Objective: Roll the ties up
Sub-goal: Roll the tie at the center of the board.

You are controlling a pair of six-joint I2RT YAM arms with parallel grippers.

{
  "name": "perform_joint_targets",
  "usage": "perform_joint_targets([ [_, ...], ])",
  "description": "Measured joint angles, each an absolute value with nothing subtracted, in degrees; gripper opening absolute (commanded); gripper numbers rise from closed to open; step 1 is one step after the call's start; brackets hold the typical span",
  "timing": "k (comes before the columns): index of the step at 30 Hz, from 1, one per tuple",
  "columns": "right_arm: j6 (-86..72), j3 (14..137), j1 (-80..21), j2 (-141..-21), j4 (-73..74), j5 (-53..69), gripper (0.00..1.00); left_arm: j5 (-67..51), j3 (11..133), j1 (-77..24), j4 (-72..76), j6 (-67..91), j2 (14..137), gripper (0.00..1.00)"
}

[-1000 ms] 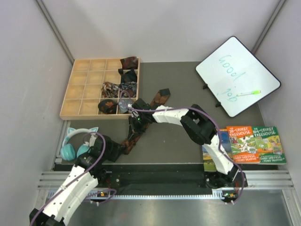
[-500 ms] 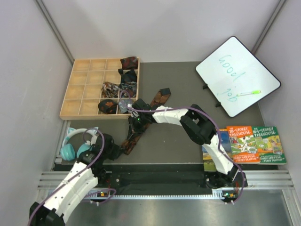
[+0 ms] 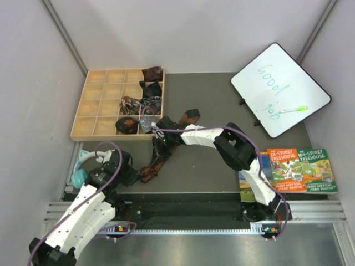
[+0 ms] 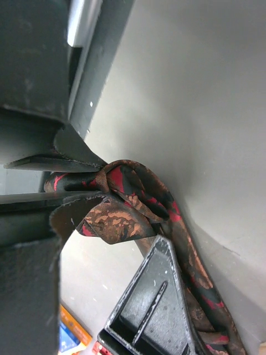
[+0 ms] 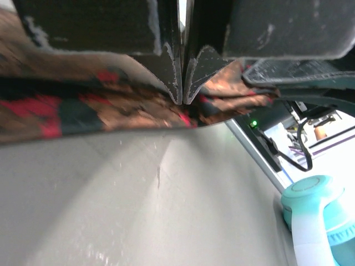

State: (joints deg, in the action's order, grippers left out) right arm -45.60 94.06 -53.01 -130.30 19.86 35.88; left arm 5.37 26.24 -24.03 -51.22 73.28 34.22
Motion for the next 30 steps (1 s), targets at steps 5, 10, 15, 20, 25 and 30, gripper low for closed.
perform_joint_targets([
  [5, -45.9, 91.4, -53.0, -127.8, 19.6, 35.4, 0.0, 5.8, 27.4, -24.0, -54.5, 71.7, 33.9, 0.08],
  [10, -46.8, 90.8, -53.2, -126.6, 21.8, 33.8, 0.0, 5.8, 27.4, -24.0, -56.4, 70.7, 33.9, 0.08],
  [15, -47.5, 91.4, -54.0, -126.6, 22.8, 32.6, 0.0, 5.9, 27.8, -24.0, -57.6, 69.9, 34.0, 0.09],
  [20, -48.7, 92.0, -56.5, -126.8, 23.4, 32.7, 0.0, 6.0, 28.3, -24.0, -57.7, 69.1, 34.8, 0.09],
  [25, -49.6, 92.0, -59.8, -127.9, 23.3, 32.7, 0.0, 6.3, 28.8, -24.0, -58.3, 68.6, 36.3, 0.09],
  [30, -50.5, 92.0, -61.0, -128.5, 22.7, 32.8, 0.0, 6.8, 30.5, -24.0, -58.8, 67.5, 37.8, 0.09],
])
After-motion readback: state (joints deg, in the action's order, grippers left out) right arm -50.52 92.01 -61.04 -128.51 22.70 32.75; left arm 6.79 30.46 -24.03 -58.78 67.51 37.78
